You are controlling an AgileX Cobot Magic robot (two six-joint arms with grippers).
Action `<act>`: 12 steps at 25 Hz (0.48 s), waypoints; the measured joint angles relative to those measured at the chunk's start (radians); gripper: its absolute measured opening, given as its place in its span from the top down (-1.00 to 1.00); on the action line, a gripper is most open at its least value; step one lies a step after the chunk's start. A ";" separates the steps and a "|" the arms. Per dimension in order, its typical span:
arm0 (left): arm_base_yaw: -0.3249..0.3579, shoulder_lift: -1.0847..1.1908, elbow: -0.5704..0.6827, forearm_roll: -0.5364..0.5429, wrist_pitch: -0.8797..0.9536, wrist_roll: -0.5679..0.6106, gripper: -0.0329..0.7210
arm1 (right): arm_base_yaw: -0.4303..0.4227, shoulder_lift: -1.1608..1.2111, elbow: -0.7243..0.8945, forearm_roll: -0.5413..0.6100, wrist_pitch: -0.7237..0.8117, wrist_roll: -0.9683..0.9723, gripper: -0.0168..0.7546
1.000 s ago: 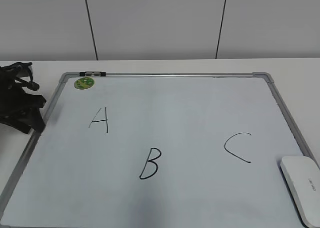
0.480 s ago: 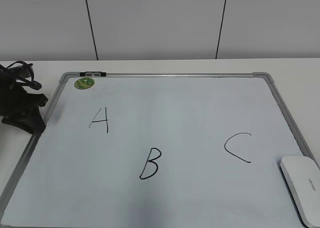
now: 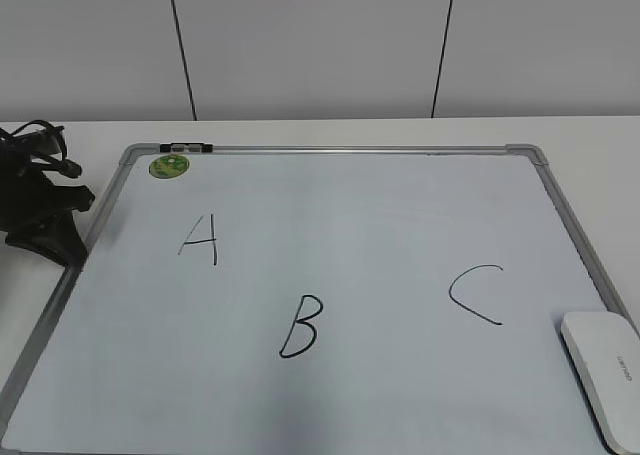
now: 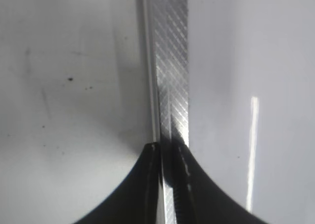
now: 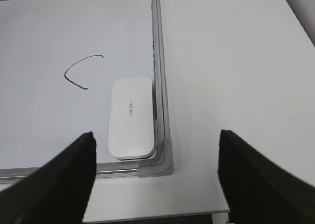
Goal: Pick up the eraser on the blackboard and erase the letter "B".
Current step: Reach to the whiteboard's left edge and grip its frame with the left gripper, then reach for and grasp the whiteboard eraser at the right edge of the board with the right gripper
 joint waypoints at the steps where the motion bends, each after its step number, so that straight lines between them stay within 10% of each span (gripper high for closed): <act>1: 0.000 0.000 0.000 0.000 0.000 0.000 0.82 | 0.000 0.000 0.000 0.000 0.000 0.000 -0.53; 12: 0.000 0.000 0.000 0.000 0.002 0.000 0.82 | 0.000 0.084 -0.071 0.000 -0.004 -0.037 -0.53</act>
